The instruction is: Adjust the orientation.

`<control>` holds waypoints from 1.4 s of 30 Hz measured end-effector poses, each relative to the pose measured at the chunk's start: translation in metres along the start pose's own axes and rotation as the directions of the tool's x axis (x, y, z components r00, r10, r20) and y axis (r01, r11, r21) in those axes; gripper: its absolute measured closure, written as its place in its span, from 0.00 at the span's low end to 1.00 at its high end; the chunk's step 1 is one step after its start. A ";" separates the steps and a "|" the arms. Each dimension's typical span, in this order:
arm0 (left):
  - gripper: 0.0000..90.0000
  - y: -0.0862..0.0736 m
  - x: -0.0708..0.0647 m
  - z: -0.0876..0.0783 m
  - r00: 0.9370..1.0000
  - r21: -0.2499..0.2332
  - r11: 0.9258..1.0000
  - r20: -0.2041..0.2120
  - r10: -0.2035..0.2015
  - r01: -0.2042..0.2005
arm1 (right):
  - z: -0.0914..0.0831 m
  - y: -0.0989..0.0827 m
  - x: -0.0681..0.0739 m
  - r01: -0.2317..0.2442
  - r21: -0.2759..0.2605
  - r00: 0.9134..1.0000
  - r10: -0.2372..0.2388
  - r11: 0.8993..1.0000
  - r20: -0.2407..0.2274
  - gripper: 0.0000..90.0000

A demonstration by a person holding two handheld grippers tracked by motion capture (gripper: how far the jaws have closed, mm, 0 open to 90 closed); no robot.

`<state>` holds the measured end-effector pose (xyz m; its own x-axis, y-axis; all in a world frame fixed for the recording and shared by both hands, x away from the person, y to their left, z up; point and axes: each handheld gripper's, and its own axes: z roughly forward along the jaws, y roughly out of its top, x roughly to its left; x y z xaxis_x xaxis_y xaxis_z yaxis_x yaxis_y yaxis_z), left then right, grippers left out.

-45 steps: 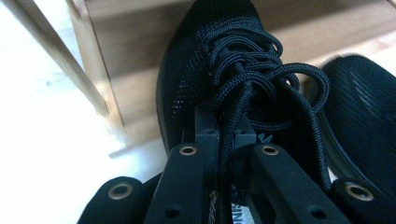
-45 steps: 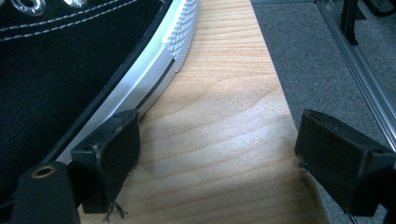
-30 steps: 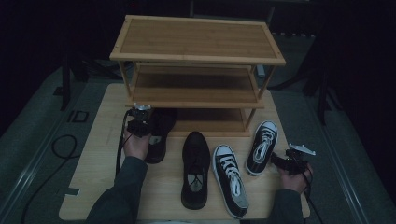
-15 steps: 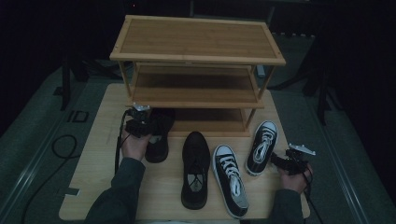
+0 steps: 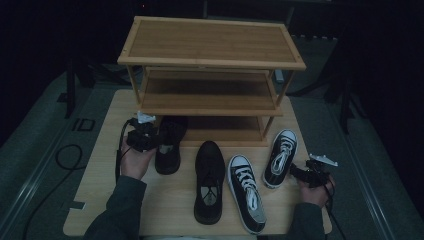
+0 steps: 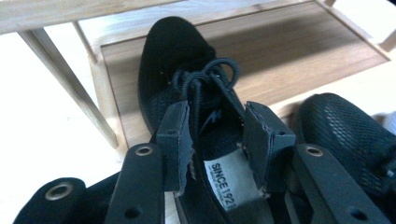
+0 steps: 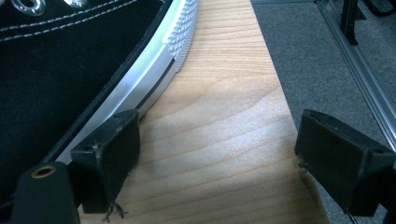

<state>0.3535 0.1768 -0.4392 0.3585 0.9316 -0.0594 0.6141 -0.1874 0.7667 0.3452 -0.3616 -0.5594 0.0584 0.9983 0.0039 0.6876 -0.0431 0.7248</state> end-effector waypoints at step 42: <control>0.98 -0.078 -0.028 -0.023 0.972 0.074 0.976 0.136 0.193 -0.205 | 0.000 0.000 0.001 -0.003 -0.001 1.000 0.003 1.000 0.002 0.16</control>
<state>0.2798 0.1726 -0.4825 0.5627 0.8266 0.0035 0.5780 -0.3965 0.7132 0.3447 -0.3611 -0.5594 0.0619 0.9981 0.0051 0.6870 -0.0463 0.7252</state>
